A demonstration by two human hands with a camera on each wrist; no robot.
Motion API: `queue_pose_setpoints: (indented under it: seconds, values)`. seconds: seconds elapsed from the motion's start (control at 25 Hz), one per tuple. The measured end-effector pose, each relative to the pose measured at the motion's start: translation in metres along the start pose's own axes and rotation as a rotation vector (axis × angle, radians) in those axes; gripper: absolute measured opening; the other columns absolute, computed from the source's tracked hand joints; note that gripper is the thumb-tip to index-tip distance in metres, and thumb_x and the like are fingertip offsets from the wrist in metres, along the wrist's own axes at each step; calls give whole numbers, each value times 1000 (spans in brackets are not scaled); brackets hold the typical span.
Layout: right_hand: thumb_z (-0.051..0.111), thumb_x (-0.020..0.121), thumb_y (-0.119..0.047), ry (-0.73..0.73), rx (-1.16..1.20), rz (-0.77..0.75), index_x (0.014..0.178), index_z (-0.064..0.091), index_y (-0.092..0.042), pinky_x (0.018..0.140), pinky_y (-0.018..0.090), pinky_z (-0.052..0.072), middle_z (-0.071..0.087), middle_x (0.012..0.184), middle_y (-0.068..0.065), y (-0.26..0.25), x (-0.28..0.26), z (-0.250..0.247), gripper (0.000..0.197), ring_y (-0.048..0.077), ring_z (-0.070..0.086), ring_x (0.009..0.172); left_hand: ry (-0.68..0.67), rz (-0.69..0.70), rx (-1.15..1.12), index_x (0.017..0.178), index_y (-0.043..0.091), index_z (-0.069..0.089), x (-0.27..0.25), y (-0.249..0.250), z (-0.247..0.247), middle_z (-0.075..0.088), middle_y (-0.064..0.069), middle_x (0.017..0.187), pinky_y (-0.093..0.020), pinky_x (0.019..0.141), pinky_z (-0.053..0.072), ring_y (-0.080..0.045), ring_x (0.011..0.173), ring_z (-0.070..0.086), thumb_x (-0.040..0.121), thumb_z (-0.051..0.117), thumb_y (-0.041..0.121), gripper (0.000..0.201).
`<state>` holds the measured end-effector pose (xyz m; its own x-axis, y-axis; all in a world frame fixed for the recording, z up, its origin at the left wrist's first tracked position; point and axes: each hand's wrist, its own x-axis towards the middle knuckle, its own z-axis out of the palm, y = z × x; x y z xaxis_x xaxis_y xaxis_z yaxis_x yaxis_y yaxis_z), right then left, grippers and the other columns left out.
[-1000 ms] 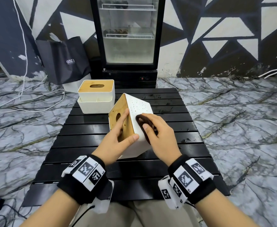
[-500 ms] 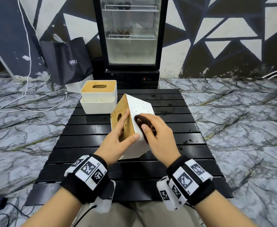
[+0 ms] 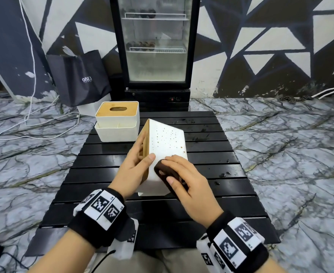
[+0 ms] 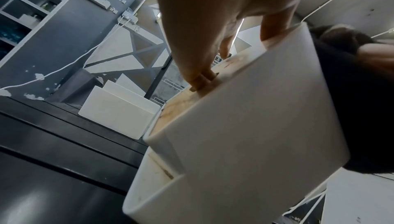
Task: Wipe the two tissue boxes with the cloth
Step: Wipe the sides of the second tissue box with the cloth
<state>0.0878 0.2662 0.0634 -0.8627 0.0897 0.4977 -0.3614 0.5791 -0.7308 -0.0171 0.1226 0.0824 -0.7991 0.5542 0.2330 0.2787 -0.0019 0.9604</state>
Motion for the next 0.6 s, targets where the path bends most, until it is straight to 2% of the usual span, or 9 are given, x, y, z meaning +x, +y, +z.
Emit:
queue_pose_setpoints:
  seconds: [0.08, 0.12, 0.24, 0.32, 0.44, 0.52, 0.6]
  values:
    - [45, 89, -29, 4, -4, -2, 125, 53, -21, 105, 12, 25, 50, 130, -7, 3, -3, -2, 37, -1, 37, 126, -38, -18, 26, 144, 43, 25, 1, 0, -2, 41, 13, 144, -23, 100, 43, 3, 111, 56, 75, 57, 47, 77]
    - [45, 89, -29, 13, -3, -2, 125, 53, -21, 105, 11, 25, 50, 130, -7, 5, -3, -3, 37, -1, 37, 126, -47, -25, 27, 145, 41, 25, 0, 0, -3, 38, 11, 147, -22, 99, 43, 2, 111, 56, 74, 57, 48, 78]
    - [45, 88, -29, 54, 27, 9, 122, 55, -22, 104, 11, 27, 52, 127, -7, 13, 1, -7, 36, 0, 40, 124, -42, -31, -20, 147, 30, 24, -2, 3, -3, 38, 8, 147, -9, 85, 44, 12, 99, 58, 80, 55, 28, 73]
    - [46, 88, -29, 73, 29, 30, 121, 56, -22, 103, 10, 27, 53, 125, -7, 18, 9, -10, 35, 0, 42, 122, -49, -32, -43, 147, 29, 24, -4, 5, -2, 41, 8, 145, -10, 83, 45, 7, 98, 61, 80, 52, 23, 73]
    - [48, 88, -20, 129, 2, 55, 119, 57, -16, 99, 7, 28, 54, 120, -8, 22, 28, -14, 32, -1, 44, 116, -52, -50, -17, 144, 38, 27, -6, 4, -2, 47, 7, 141, -19, 88, 49, -7, 102, 63, 79, 58, 31, 73]
    - [47, 87, -18, 154, -13, 80, 118, 57, -13, 95, 4, 28, 54, 118, -8, 21, 39, -14, 34, 0, 44, 112, -50, -60, 23, 141, 49, 27, -7, 0, -3, 48, 5, 139, -30, 97, 48, -14, 105, 62, 75, 62, 45, 75]
    - [46, 86, -19, 149, -20, 94, 121, 55, -14, 98, 6, 29, 52, 119, -10, 17, 40, -11, 36, 2, 44, 114, -60, -73, 53, 138, 58, 25, -6, -3, -3, 46, 1, 140, -39, 103, 44, -18, 109, 61, 71, 60, 56, 75]
